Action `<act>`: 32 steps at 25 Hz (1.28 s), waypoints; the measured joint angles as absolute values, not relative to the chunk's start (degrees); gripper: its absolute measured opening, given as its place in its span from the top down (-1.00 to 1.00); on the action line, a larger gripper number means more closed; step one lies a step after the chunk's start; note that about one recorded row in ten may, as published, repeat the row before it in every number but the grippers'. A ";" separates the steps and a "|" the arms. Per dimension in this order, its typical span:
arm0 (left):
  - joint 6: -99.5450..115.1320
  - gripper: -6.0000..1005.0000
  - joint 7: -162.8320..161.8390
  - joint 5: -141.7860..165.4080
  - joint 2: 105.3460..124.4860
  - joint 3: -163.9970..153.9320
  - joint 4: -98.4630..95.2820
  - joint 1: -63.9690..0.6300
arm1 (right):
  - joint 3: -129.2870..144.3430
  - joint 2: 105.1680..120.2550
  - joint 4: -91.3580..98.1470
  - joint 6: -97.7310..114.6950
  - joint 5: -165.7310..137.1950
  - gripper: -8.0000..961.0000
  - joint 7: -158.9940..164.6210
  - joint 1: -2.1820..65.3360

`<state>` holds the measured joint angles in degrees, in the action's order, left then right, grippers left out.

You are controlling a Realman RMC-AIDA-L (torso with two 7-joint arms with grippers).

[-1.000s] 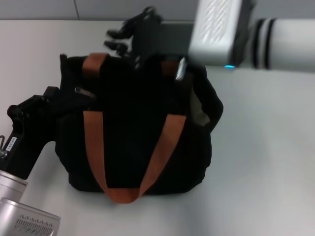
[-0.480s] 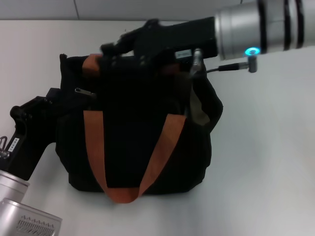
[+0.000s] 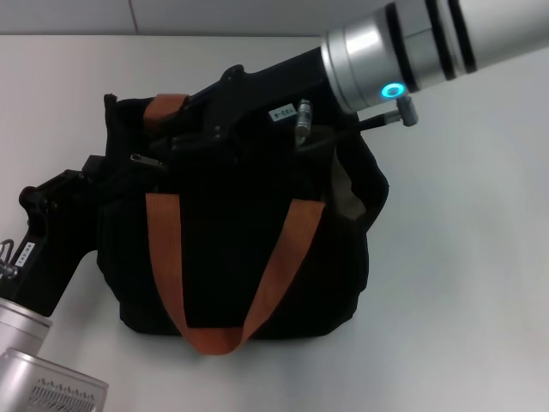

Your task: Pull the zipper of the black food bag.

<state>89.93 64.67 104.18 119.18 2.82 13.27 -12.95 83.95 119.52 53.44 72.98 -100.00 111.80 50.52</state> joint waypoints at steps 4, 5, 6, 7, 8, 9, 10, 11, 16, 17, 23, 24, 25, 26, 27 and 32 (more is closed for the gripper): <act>90.01 0.96 64.69 104.18 119.18 2.81 13.27 -12.94 | 85.48 119.53 50.71 71.25 -100.12 0.36 112.47 52.61; 90.03 0.96 64.69 104.18 119.18 2.81 13.27 -12.97 | 85.84 119.54 50.13 70.86 -100.14 0.36 112.54 53.02; 90.06 0.96 64.69 104.18 119.18 2.81 13.27 -13.01 | 86.19 119.56 49.67 70.46 -100.15 0.36 112.59 53.42; 90.11 0.96 64.69 104.18 119.18 2.81 13.27 -13.03 | 86.53 119.58 49.19 70.05 -100.15 0.36 112.63 53.80; 90.13 0.96 64.69 104.17 119.18 2.81 13.27 -13.07 | 87.30 119.61 48.11 69.28 -100.16 0.36 112.71 54.78; 90.13 0.96 64.69 104.17 119.18 2.81 13.27 -13.07 | 87.30 119.61 48.11 69.28 -100.16 0.36 112.71 54.78; 90.14 0.96 64.69 104.17 119.18 2.81 13.27 -13.09 | 87.55 119.63 47.61 68.93 -100.16 0.36 112.74 55.23; 90.14 0.96 64.69 104.17 119.18 2.81 13.27 -13.12 | 87.72 119.65 47.19 68.68 -100.16 0.36 112.75 55.60; 90.33 0.96 64.69 104.19 119.18 2.81 13.34 -13.24 | 89.01 119.83 45.27 66.20 -99.79 0.37 113.30 57.29; 90.36 0.96 64.69 104.19 119.18 2.81 13.35 -13.27 | 89.39 119.86 45.11 65.69 -99.76 0.37 113.42 57.57; 90.54 0.96 64.69 104.23 119.18 2.81 13.36 -13.40 | 91.25 119.91 44.65 63.86 -99.68 0.47 114.11 58.79; 90.54 0.96 64.69 104.23 119.18 2.81 13.36 -13.40 | 91.25 119.91 44.65 63.86 -99.68 0.50 114.11 58.79; 90.57 0.96 64.69 104.23 119.18 2.81 13.36 -13.42 | 91.25 119.90 44.86 63.83 -99.67 0.53 114.10 58.74; 90.57 0.96 64.69 104.24 119.18 2.81 13.36 -13.47 | 91.13 119.90 45.34 63.79 -99.66 0.55 113.87 58.30; 90.57 0.96 64.69 104.24 119.18 2.81 13.36 -13.47 | 91.13 119.90 45.34 63.79 -99.66 0.58 113.87 58.30; 90.56 0.96 64.69 104.25 119.18 2.85 13.36 -13.53 | 90.78 119.79 46.63 63.64 -99.65 0.71 113.57 56.31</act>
<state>90.56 64.69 104.25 119.18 2.85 13.36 -13.52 90.78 119.79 46.63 63.64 -99.65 113.57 56.31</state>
